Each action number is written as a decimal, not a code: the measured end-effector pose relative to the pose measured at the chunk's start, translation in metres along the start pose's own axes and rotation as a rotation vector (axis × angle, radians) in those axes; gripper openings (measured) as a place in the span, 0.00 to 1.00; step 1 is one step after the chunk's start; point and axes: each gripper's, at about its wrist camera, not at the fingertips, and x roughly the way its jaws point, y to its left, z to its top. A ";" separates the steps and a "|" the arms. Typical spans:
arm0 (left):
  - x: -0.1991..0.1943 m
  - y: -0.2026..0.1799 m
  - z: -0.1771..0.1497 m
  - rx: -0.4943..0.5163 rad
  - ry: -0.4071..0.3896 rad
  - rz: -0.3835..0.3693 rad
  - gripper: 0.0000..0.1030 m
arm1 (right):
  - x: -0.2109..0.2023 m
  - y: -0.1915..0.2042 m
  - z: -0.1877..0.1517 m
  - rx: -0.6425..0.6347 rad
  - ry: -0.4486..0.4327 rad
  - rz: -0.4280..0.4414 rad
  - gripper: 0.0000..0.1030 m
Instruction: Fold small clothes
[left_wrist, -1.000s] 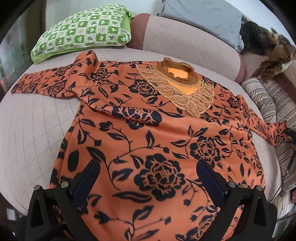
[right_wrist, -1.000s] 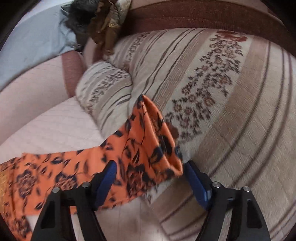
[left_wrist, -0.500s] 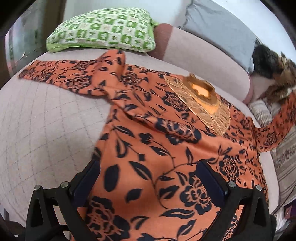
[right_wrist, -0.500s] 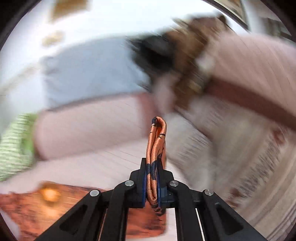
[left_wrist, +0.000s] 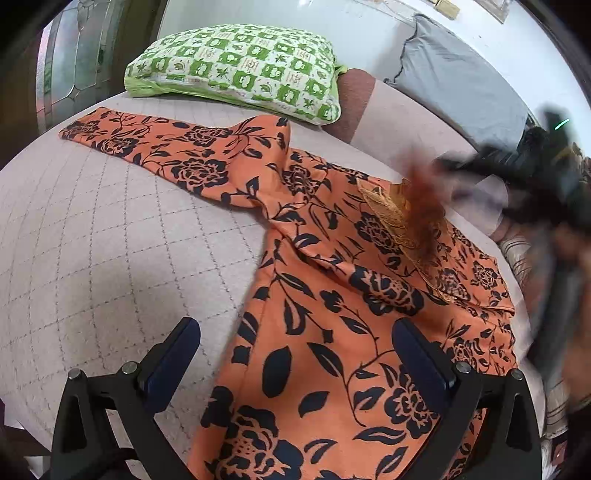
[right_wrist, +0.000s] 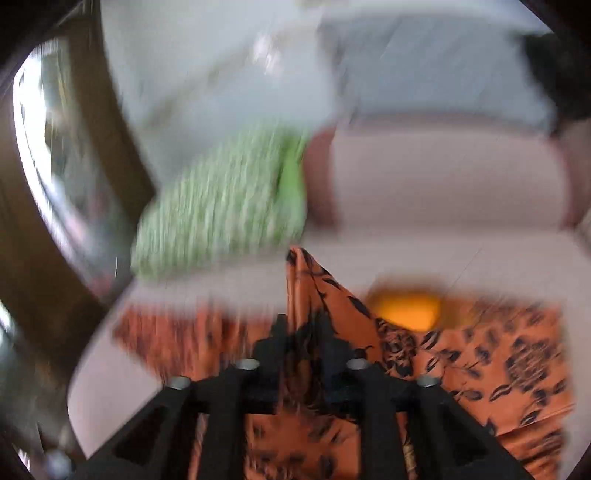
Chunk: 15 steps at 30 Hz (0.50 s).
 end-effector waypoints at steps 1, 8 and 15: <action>0.001 0.000 -0.001 0.007 0.002 0.006 1.00 | 0.020 -0.011 -0.014 0.026 0.054 0.023 0.90; 0.004 -0.021 0.005 0.067 0.000 0.001 1.00 | -0.032 -0.095 -0.037 0.098 0.008 0.019 0.91; 0.045 -0.054 0.058 0.097 0.045 -0.021 1.00 | -0.080 -0.217 -0.042 0.312 -0.073 0.016 0.91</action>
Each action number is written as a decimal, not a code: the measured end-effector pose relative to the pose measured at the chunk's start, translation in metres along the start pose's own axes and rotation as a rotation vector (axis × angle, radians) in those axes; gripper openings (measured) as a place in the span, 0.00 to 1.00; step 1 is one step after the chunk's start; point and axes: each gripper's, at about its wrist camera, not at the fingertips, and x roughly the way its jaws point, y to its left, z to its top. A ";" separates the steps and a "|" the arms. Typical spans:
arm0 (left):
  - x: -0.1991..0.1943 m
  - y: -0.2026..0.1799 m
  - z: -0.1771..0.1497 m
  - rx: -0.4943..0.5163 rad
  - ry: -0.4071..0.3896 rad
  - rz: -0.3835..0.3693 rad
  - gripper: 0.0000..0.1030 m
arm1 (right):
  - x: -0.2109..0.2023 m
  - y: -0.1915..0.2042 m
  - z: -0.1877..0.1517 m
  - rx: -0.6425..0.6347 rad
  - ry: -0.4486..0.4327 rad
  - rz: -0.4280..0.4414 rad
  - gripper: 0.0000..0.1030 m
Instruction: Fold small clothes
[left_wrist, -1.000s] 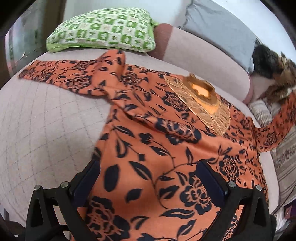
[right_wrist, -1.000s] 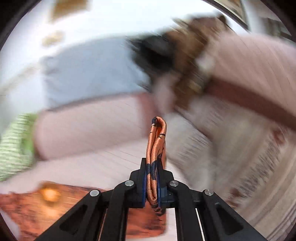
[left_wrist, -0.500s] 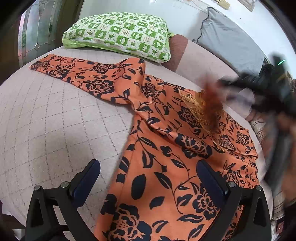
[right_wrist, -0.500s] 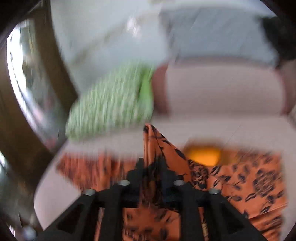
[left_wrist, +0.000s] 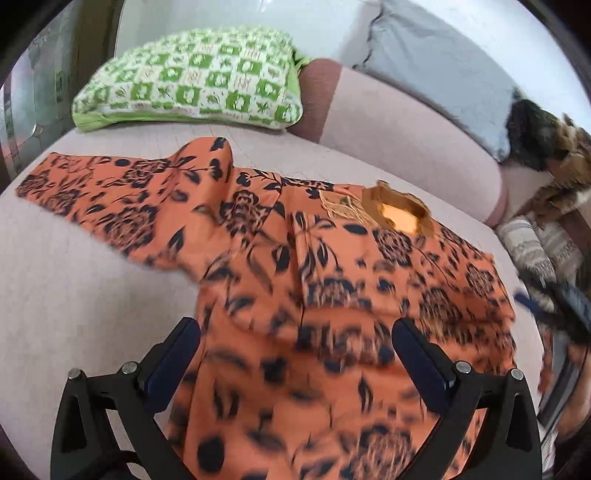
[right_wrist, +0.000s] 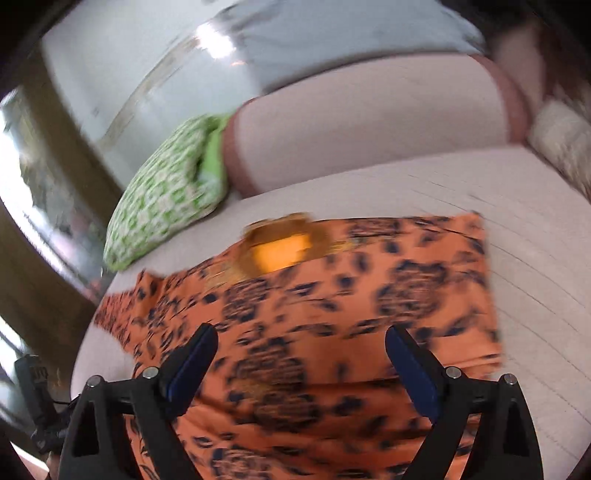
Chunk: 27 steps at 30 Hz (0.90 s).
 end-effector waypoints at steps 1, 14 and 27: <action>0.011 0.000 0.011 -0.019 0.024 -0.016 0.99 | 0.000 -0.019 0.002 0.055 0.006 0.007 0.91; 0.112 -0.011 0.067 -0.115 0.179 0.034 0.05 | 0.011 -0.084 -0.026 0.234 -0.045 0.220 0.91; 0.124 -0.036 0.052 0.105 0.053 0.207 0.10 | 0.009 -0.096 -0.030 0.270 -0.047 0.306 0.91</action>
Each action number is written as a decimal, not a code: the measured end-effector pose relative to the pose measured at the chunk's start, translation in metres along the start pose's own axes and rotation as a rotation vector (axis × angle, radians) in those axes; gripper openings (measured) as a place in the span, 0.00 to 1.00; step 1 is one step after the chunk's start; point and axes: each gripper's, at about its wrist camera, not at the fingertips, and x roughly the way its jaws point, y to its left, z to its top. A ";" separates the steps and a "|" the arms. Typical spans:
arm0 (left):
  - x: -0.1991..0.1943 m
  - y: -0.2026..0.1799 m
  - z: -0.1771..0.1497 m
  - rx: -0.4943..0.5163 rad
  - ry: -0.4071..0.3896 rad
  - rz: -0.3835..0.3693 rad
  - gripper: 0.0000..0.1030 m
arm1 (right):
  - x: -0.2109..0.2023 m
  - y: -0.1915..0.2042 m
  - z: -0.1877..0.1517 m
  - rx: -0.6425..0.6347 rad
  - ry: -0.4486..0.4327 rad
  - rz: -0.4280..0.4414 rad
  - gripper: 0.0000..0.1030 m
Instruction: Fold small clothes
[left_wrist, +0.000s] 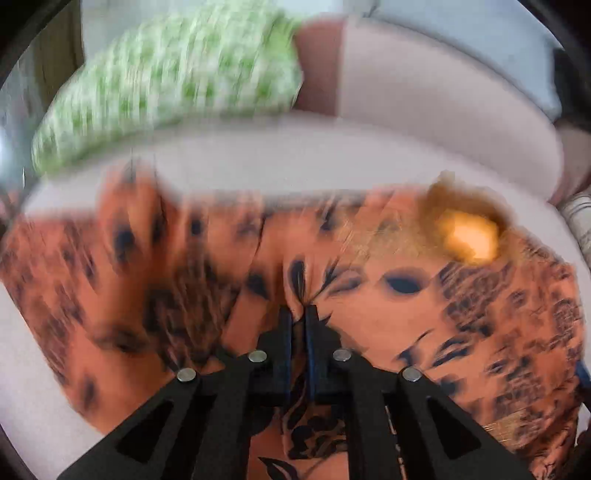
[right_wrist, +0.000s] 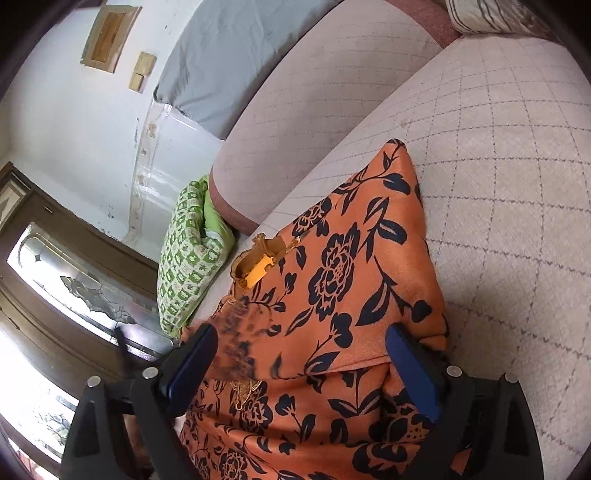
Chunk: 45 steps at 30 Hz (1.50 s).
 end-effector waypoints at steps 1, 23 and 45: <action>-0.007 -0.003 -0.003 0.024 -0.035 0.017 0.11 | 0.000 0.001 0.000 0.001 0.010 -0.003 0.91; -0.141 0.209 -0.044 -0.444 -0.235 -0.164 0.75 | -0.023 0.077 -0.035 -0.227 0.022 -0.139 0.99; -0.037 0.426 -0.014 -1.001 -0.136 -0.038 0.18 | -0.014 0.054 -0.102 -0.245 0.110 -0.258 0.99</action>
